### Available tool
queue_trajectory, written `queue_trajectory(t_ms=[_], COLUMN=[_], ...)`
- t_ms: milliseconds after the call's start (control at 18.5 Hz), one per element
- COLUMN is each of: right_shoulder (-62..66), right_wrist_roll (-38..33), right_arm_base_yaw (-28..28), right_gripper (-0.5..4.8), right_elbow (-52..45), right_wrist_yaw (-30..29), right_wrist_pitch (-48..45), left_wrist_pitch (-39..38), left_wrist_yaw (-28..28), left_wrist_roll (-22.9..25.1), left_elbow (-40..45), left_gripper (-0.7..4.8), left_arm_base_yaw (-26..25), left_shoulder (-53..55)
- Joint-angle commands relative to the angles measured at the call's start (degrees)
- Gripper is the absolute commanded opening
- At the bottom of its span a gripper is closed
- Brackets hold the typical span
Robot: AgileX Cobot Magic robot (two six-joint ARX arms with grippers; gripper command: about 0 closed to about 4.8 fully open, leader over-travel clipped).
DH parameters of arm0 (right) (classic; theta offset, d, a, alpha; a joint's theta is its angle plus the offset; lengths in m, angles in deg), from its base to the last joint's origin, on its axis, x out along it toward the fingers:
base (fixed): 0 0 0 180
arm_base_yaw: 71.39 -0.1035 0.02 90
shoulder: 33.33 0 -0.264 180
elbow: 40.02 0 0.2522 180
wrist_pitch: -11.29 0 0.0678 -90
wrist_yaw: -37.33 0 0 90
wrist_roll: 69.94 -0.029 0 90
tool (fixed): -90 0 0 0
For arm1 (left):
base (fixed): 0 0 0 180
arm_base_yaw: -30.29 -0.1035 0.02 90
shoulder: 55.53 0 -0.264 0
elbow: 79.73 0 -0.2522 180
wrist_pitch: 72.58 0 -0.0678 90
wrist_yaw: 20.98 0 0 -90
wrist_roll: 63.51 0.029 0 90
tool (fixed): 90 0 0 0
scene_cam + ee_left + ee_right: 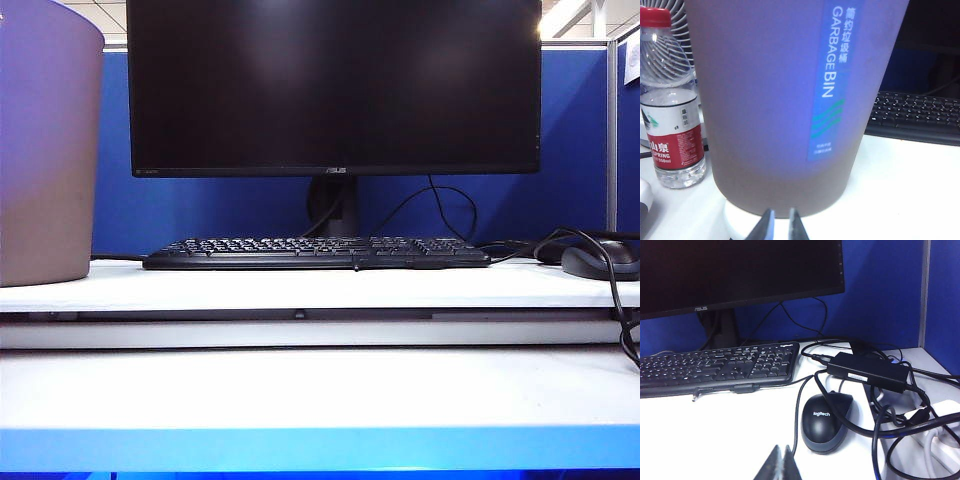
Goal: Pick up all paper balls from the table and place them in the pink trash can.
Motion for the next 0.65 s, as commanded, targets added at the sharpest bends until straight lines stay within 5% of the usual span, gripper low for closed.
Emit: queue_trajectory(t_ms=[54, 650], right_shoulder=[-0.11, -0.11], right_wrist_roll=[0.92, 0.92], right_arm_base_yaw=[-0.02, -0.02], right_gripper=[-0.03, -0.03], right_elbow=[-0.09, -0.09], right_wrist_yaw=[0.33, 0.15], right_wrist_pitch=[-0.96, -0.24], left_wrist_pitch=[0.66, 0.66], left_wrist_yaw=[-0.02, -0.02], left_wrist_roll=[0.24, 0.24], left_elbow=[-0.02, -0.02], left_gripper=[0.53, 0.53], left_arm_base_yaw=[-0.13, -0.13], left_shoulder=[-0.13, -0.13])
